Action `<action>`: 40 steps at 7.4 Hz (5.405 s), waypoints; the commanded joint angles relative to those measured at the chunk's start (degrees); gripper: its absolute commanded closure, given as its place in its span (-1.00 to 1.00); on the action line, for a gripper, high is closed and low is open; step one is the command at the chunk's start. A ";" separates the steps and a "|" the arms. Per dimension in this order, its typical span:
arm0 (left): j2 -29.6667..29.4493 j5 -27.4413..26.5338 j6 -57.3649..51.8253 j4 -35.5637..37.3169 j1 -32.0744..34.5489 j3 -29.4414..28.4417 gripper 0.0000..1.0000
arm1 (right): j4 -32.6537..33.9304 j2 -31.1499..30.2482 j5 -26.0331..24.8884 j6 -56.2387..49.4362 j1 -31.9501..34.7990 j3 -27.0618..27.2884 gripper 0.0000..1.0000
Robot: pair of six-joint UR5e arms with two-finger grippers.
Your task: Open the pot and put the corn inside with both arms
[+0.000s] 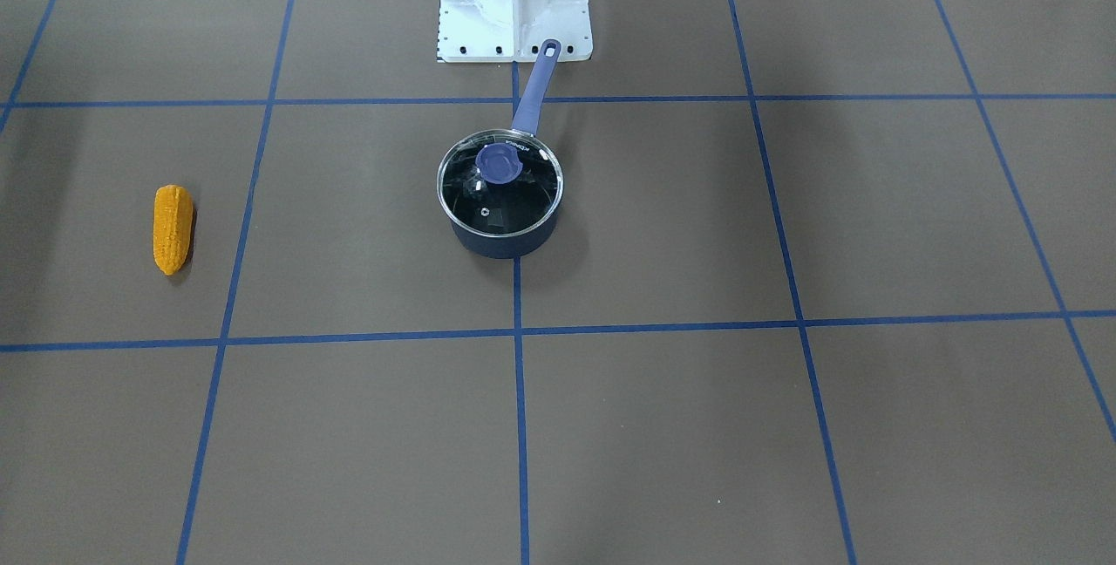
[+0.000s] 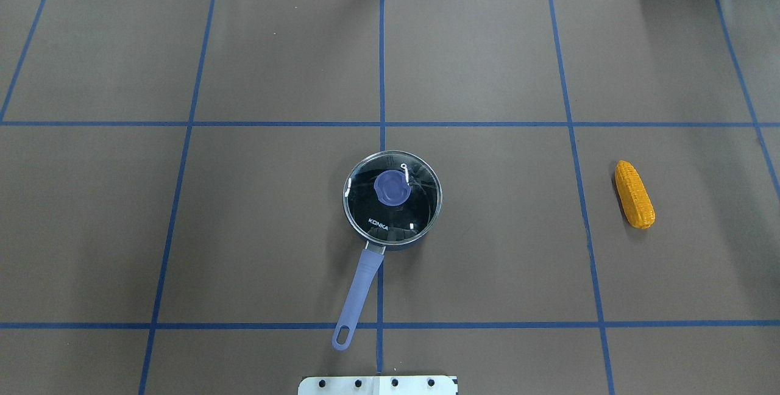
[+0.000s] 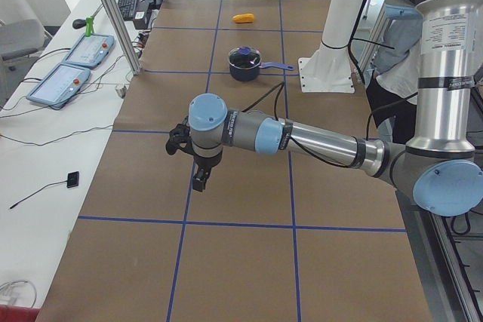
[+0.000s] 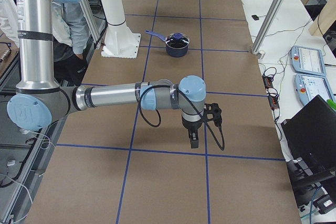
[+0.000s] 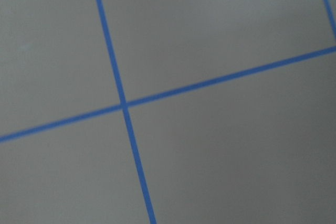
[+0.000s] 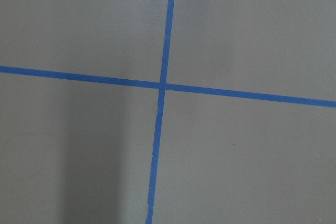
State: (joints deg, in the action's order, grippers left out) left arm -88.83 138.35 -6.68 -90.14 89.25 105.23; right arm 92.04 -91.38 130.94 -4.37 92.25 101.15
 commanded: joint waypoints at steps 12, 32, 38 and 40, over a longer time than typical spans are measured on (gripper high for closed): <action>-33.01 -25.45 72.90 10.27 -47.45 8.94 -0.97 | -14.87 2.44 -0.95 20.54 -9.37 -1.04 -1.00; -55.75 -37.71 83.58 8.49 -64.82 -15.85 -0.59 | -14.96 1.65 -0.77 20.54 -9.55 -1.39 -1.00; -55.75 -37.62 83.58 9.19 -63.86 -14.27 -0.08 | -14.96 1.73 -0.77 20.54 -9.63 -1.39 -1.00; -55.40 -37.36 83.41 12.94 -62.72 -9.82 0.03 | -14.96 1.73 -0.77 20.54 -9.63 -1.39 -1.00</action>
State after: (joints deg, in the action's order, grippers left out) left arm -144.46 100.80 76.86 -79.84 25.86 92.25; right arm 77.04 -89.66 130.17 16.17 82.62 99.76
